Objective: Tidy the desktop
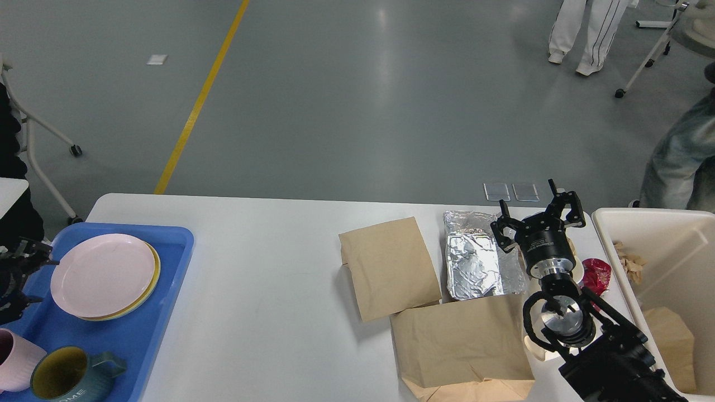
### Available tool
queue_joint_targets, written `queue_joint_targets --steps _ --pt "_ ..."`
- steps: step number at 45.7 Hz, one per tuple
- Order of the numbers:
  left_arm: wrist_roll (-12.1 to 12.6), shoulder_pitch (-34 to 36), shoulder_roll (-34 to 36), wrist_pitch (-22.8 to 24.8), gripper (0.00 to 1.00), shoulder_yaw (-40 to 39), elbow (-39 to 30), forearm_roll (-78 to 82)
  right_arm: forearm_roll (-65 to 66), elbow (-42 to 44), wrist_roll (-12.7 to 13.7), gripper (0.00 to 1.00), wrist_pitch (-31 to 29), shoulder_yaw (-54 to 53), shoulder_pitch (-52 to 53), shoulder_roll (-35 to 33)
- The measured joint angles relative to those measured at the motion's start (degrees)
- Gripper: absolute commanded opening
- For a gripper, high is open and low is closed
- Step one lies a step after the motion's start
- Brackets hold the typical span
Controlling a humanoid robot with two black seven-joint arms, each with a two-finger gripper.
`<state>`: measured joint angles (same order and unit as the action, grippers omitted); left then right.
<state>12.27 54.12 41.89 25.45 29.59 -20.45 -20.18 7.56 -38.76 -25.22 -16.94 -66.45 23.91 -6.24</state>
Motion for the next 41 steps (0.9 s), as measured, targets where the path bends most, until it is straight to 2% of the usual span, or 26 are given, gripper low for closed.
queue_joint_targets --steps 6,10,16,24,28,31,35,41 --pt "0.0 4.13 0.55 -0.02 0.96 -0.92 -0.08 0.18 0.0 0.0 0.0 1.0 0.0 0.0 0.0 0.0" --pt "-0.72 5.3 1.21 -0.01 0.96 -6.17 -0.07 0.37 0.0 0.0 0.0 1.0 0.0 0.0 0.0 0.0" --pt "-1.14 4.86 1.09 0.03 0.96 -26.47 0.05 0.46 0.0 0.0 0.0 1.0 0.0 0.0 0.0 0.0" --pt "-1.42 -3.52 -4.65 0.26 0.96 -56.65 -0.01 0.51 0.0 0.0 0.0 1.0 0.0 0.0 0.0 0.0" --pt "-3.19 -5.8 -7.0 0.48 0.96 -68.35 0.01 0.43 0.0 0.0 0.0 1.0 0.0 0.0 0.0 0.0" --pt "-5.37 -7.8 -9.83 0.52 0.96 -73.08 0.01 0.44 0.0 0.0 0.0 1.0 0.0 0.0 0.0 0.0" --pt "-7.98 -9.2 -13.35 1.14 0.96 -76.18 -0.07 0.43 0.0 0.0 0.0 1.0 0.0 0.0 0.0 0.0" --pt "-9.86 -11.68 -16.19 2.24 0.96 -81.18 -2.57 0.3 0.0 0.0 0.0 1.0 0.0 0.0 0.0 0.0"
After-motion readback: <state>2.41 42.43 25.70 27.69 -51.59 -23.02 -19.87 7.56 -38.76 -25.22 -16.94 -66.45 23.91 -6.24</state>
